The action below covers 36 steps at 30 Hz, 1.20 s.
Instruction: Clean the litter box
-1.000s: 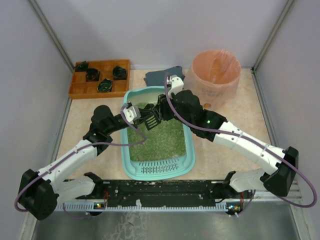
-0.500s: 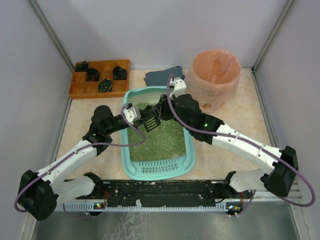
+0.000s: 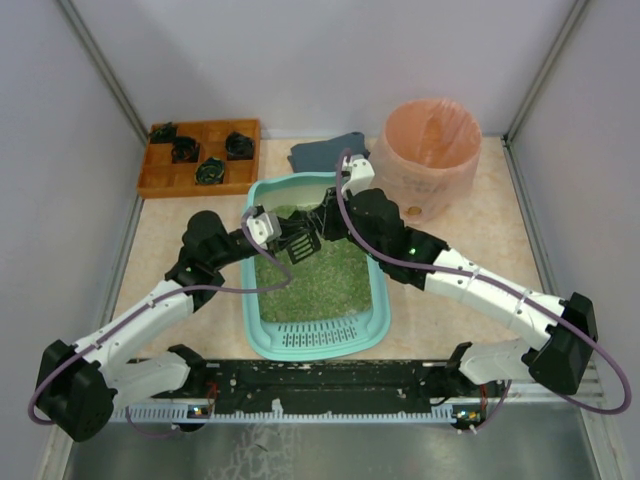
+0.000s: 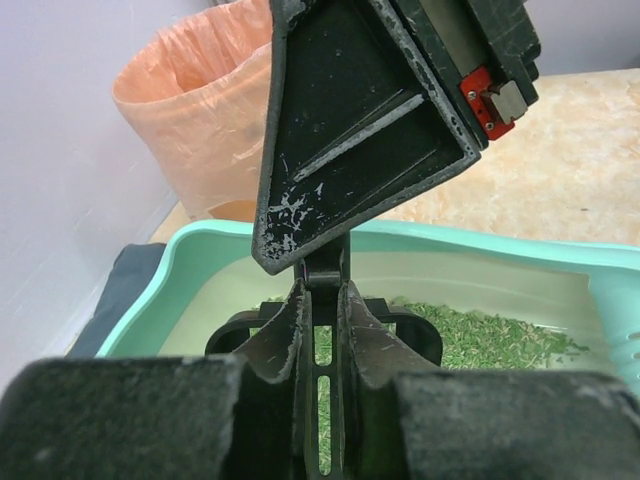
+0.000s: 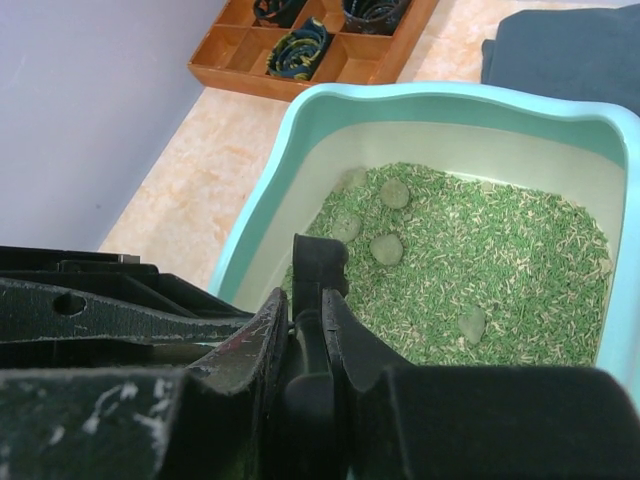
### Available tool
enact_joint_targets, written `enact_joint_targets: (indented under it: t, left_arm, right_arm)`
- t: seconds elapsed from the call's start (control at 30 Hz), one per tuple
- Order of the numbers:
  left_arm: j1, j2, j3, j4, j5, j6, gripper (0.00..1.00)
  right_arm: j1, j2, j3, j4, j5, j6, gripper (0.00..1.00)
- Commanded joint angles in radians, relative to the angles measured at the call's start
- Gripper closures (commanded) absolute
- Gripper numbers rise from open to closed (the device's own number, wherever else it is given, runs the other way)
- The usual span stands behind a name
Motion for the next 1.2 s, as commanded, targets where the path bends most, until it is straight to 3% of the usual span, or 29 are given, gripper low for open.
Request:
enact_joint_targets:
  t: [0.0,0.07,0.17,0.37,0.5,0.57,0.7,0.87,1.17]
  left_arm:
    - [-0.003,-0.022,0.004,0.038,-0.025,-0.032,0.77]
    - [-0.003,-0.023,0.002,0.045,-0.034,-0.042,0.60]
    - [-0.003,-0.026,0.001,0.046,-0.058,-0.059,0.43]
    - [-0.003,-0.071,0.032,-0.040,-0.286,-0.162,0.34]
    - [-0.001,-0.102,0.081,-0.208,-0.640,-0.322,0.23]
    - [0.010,-0.098,0.114,-0.325,-0.737,-0.384,0.18]
    - [0.112,-0.071,0.165,-0.507,-0.728,-0.491,0.17]
    - [0.355,-0.021,0.183,-0.591,-0.569,-0.613,0.17]
    - [0.377,0.082,0.181,-0.570,-0.442,-0.624,0.25]
  right_arm:
    - [0.008,-0.036,0.020,0.037,0.016,-0.014,1.00]
    - [0.008,-0.042,0.016,0.041,0.033,-0.018,1.00]
    - [0.008,-0.045,0.007,0.048,0.067,-0.017,1.00]
    - [0.008,-0.031,0.002,0.047,0.186,-0.048,1.00]
    - [0.001,-0.004,0.007,0.054,0.233,-0.068,1.00]
    - [-0.004,0.020,0.018,0.062,0.230,-0.061,1.00]
    - [-0.026,0.087,0.054,0.081,0.193,-0.048,1.00]
    - [-0.060,0.182,0.123,0.066,0.123,-0.033,1.00]
    - [-0.139,0.315,0.166,0.029,-0.003,0.058,1.00]
